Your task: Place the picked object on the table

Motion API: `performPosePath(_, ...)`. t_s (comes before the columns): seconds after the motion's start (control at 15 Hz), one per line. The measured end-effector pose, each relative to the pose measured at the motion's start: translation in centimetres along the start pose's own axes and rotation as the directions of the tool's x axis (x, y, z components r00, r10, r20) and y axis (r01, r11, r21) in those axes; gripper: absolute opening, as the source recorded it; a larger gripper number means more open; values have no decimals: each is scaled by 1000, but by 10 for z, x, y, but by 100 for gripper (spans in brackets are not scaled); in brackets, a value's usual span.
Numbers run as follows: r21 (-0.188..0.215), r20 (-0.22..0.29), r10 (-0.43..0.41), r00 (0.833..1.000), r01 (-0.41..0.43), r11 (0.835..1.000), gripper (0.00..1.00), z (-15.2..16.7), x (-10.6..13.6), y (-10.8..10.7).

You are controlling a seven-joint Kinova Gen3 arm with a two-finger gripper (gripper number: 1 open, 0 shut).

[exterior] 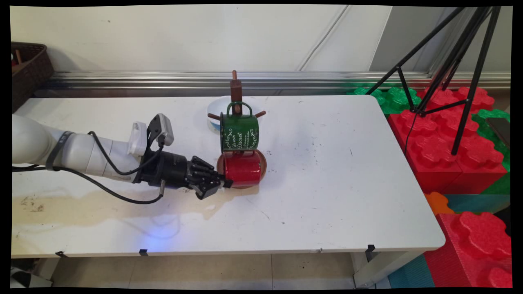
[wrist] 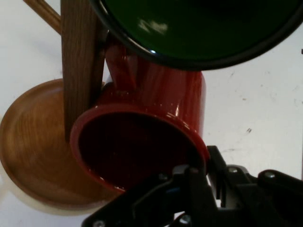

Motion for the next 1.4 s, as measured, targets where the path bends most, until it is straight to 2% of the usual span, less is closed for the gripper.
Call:
performPosePath(0.6, -16, -3, -20, 1000, 20, 1000, 0, -5, 4, 2)
performPosePath(1.4, -112, -4, -54, 999, 53, 992, 0, -20, 14, 31)
